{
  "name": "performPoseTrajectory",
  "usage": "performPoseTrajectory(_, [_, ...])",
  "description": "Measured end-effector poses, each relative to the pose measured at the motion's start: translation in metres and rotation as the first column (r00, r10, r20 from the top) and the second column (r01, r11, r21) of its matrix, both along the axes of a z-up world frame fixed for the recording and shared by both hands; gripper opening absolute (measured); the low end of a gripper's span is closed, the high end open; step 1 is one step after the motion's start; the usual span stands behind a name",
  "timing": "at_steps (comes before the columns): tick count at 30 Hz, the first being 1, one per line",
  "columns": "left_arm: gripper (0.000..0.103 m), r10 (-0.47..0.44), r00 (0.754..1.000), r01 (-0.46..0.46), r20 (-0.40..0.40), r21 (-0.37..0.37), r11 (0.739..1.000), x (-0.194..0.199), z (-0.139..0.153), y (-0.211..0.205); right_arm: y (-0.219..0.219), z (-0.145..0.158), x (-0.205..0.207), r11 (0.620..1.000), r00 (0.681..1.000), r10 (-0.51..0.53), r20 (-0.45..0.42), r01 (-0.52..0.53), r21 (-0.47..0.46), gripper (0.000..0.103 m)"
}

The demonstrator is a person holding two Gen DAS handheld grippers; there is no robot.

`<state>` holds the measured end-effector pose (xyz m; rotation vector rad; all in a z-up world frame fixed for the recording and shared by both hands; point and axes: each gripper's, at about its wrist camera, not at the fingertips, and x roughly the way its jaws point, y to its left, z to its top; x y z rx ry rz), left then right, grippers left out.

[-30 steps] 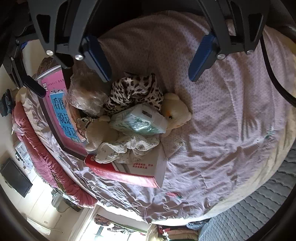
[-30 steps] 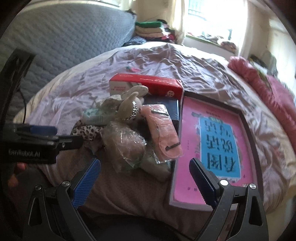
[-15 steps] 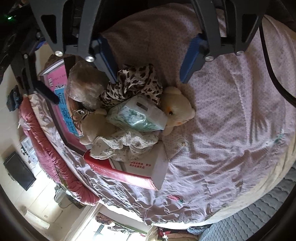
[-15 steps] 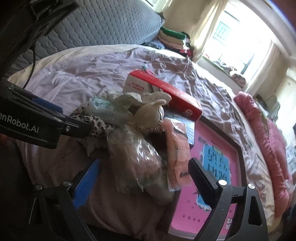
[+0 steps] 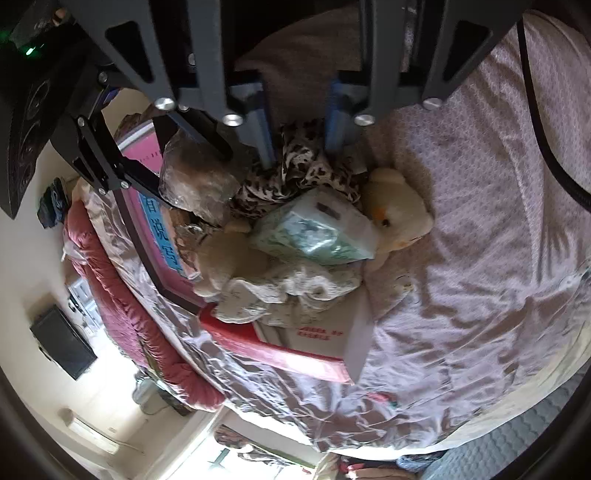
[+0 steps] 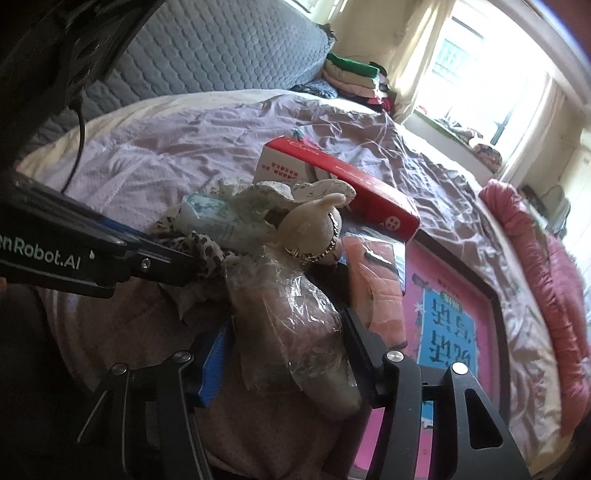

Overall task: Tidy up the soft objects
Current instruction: 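Grasp the leopard-print cloth with the left tool while the right tool grasps the clear plastic bag, then carry the leopard cloth and plastic bag over the pink tray with both tools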

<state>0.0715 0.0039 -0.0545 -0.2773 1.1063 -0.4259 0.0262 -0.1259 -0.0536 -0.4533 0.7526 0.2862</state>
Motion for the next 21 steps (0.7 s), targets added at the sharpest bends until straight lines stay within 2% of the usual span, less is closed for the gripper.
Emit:
performPoseTrajectory(1, [0.013,-0.008,1.0,0.008,0.009,0.001,1.0,-0.001,0.001,-0.001,-0.002,0.002,-0.001,1.0,1.0,0.0,0.001,0.0,0.018,0.058])
performPoseTrajectory(4, [0.009,-0.018,0.999,0.017,0.043,0.013,1.0,-0.005,0.006,-0.002,-0.008,0.01,-0.003,0.997,1.0,-0.011,-0.005,0.011,0.074,0.058])
performPoseTrajectory(9, [0.007,-0.002,0.996,0.002,0.086,0.001,1.0,-0.011,0.016,0.002,-0.019,0.019,-0.007,0.986,0.999,-0.029,-0.014,0.031,0.162,0.058])
performPoseTrajectory(12, [0.007,0.014,0.995,-0.012,0.101,-0.019,1.0,-0.016,0.023,0.008,-0.028,0.025,-0.004,0.966,0.998,-0.037,-0.042,0.047,0.253,0.058])
performPoseTrajectory(18, [0.007,-0.002,0.993,0.004,0.12,-0.016,1.0,-0.025,0.033,0.006,-0.042,0.033,0.001,0.902,0.994,-0.026,-0.107,0.07,0.425,0.058])
performPoseTrajectory(21, [0.007,-0.012,0.991,0.013,0.13,-0.005,1.0,-0.03,0.038,0.005,-0.039,0.038,-0.003,0.901,0.995,-0.024,-0.1,0.065,0.43,0.058])
